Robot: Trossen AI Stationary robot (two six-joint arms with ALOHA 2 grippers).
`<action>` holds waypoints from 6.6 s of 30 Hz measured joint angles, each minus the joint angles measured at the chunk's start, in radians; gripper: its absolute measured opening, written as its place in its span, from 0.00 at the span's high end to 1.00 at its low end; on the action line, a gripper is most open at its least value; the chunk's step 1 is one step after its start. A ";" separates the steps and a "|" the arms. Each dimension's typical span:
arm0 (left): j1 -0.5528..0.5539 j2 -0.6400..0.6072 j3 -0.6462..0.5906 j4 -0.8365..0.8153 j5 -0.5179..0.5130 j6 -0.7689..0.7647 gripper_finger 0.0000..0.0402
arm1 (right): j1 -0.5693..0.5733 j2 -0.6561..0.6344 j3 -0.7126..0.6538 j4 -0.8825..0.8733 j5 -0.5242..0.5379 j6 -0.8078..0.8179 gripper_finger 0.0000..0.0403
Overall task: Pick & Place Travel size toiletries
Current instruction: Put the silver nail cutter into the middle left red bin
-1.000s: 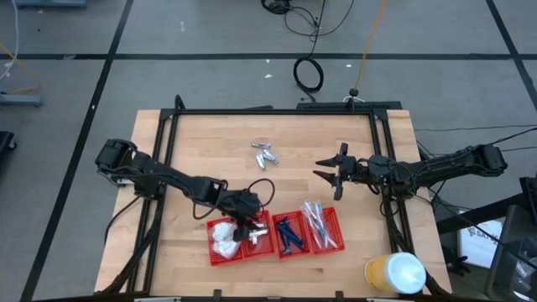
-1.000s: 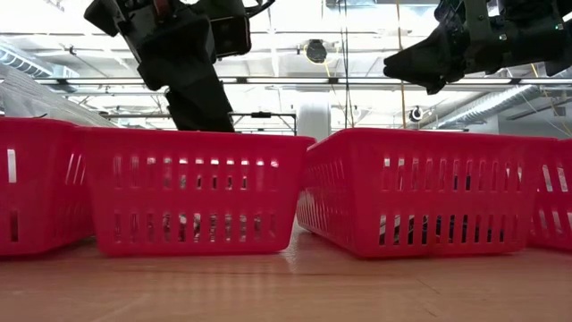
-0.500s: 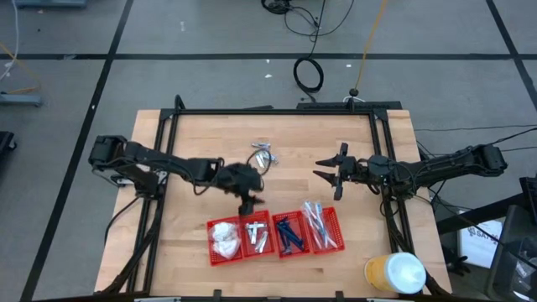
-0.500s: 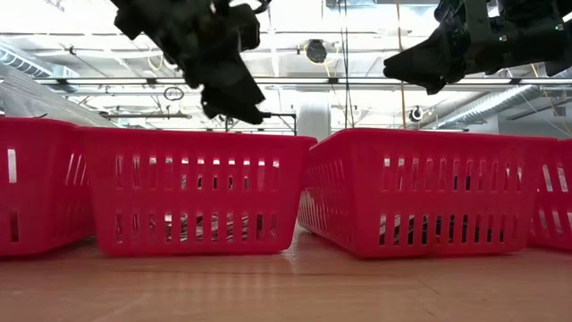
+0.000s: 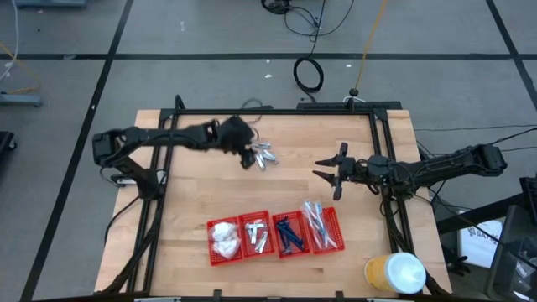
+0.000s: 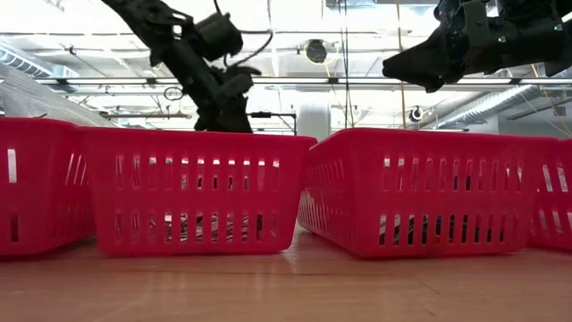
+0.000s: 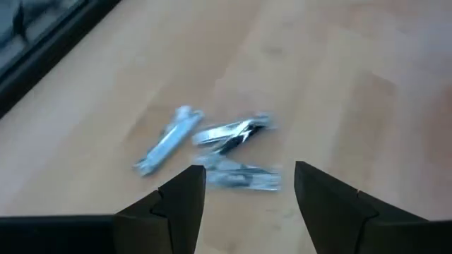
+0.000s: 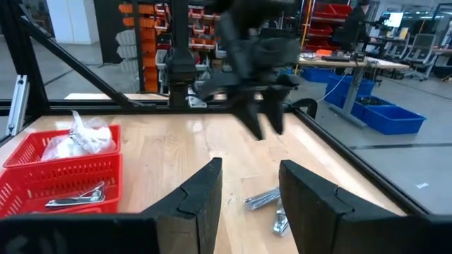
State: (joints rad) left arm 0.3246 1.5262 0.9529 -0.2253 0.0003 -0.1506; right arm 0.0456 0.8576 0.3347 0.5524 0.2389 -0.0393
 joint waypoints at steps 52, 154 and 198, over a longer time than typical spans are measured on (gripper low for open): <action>0.184 0.473 0.383 -0.295 0.031 0.585 0.47 | -0.040 0.084 0.000 0.065 -0.005 0.028 0.68; -0.601 0.096 -0.018 -0.039 0.104 -0.318 0.64 | -0.037 0.084 0.000 0.066 -0.009 0.107 0.68; -0.009 0.445 0.289 -0.023 -0.043 0.416 0.38 | -0.040 0.083 0.000 0.039 -0.005 0.080 0.68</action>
State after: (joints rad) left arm 0.3153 1.9716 1.2415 -0.2481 -0.0429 0.2657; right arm 0.0059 0.9409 0.3347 0.5915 0.2340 0.0402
